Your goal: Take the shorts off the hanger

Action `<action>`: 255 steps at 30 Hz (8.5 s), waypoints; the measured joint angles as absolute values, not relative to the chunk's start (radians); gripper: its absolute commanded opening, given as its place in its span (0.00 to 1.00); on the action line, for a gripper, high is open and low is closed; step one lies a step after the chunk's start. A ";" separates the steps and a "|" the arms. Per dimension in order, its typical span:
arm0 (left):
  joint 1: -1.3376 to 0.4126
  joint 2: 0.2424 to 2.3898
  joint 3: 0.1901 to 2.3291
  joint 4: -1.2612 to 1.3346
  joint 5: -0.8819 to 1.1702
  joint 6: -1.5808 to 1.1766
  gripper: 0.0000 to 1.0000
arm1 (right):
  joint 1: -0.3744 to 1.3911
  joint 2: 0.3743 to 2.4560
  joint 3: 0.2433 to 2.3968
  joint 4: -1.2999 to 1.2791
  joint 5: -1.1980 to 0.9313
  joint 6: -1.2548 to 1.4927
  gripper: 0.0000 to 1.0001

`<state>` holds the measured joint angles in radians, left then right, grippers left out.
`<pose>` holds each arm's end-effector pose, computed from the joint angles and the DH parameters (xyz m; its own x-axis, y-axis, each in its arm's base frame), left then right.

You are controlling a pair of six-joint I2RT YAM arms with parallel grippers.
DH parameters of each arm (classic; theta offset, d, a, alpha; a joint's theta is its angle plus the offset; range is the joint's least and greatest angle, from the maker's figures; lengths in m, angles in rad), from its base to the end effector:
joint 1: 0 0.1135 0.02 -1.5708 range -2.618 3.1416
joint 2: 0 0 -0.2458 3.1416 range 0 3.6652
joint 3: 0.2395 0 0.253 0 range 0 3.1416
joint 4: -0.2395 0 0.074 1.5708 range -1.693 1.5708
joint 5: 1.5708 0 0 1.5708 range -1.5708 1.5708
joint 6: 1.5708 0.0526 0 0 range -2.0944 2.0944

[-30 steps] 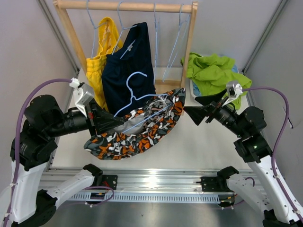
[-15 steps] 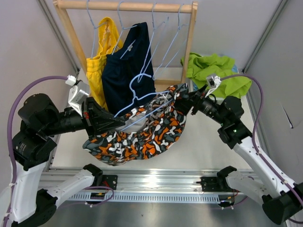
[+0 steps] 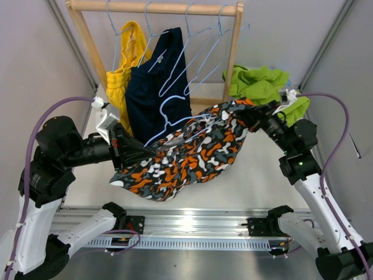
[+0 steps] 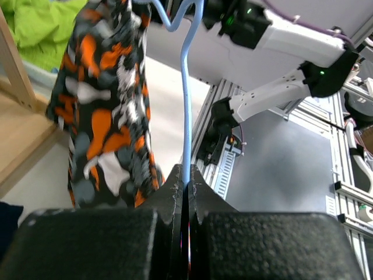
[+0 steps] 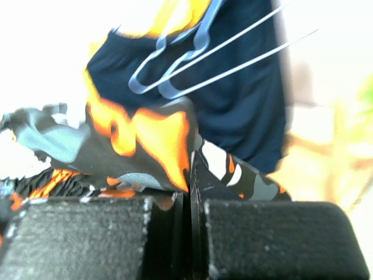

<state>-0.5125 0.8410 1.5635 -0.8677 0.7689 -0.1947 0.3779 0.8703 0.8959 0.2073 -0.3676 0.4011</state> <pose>0.0792 -0.0865 0.4881 -0.3079 0.0137 -0.9513 0.9097 0.2972 -0.2901 0.2026 0.1008 0.3961 -0.0638 0.3667 -0.9282 -0.6999 0.6465 0.3035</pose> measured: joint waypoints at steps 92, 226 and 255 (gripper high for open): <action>-0.628 1.314 1.695 -1.131 0.250 -0.086 0.00 | -0.088 1.178 1.716 -0.158 -0.374 0.318 0.00; -0.544 1.311 1.987 -0.832 -0.124 -0.153 0.88 | 0.123 1.105 0.587 0.343 -0.364 0.503 0.99; -0.313 1.676 2.220 -0.719 -0.088 -0.086 0.63 | 0.127 0.910 0.587 0.126 -0.296 0.451 0.99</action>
